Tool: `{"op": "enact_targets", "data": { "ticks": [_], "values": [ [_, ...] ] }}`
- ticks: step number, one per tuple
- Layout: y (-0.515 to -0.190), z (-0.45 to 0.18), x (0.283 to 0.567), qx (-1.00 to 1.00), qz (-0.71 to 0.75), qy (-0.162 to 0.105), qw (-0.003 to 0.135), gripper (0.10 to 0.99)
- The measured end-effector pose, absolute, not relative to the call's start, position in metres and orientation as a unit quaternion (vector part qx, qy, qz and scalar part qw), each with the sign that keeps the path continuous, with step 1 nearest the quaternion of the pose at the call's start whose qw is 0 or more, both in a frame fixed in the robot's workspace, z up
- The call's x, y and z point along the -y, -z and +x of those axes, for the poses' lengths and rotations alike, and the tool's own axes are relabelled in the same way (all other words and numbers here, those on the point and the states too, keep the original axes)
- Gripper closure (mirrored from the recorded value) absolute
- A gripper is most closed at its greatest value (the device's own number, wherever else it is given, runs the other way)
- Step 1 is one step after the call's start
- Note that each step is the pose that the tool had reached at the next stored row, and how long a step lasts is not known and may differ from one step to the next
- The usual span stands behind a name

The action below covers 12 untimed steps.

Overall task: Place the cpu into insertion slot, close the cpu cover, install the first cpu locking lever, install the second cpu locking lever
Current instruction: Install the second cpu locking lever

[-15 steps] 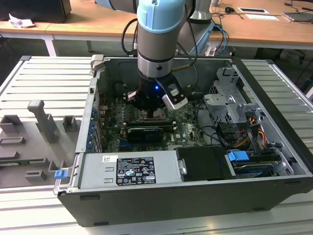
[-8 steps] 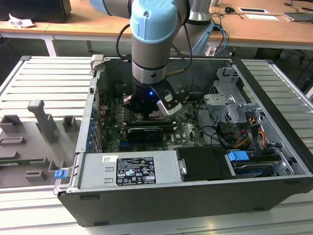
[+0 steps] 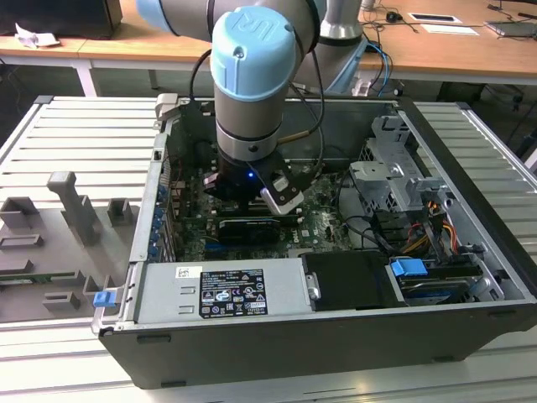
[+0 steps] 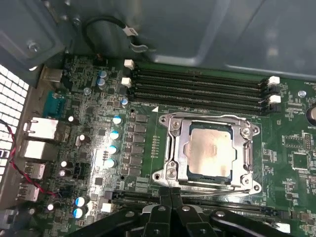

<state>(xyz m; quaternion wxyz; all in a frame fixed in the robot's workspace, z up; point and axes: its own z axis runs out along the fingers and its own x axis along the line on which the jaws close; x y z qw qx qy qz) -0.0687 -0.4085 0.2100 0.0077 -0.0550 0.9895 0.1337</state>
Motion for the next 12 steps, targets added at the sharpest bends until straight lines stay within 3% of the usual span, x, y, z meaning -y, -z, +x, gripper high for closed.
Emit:
{"op": "enact_targets", "data": {
  "ticks": [12],
  "values": [
    [-0.197,-0.075,0.408,-0.986,-0.055,-0.155,0.009,0.980]
  ]
}}
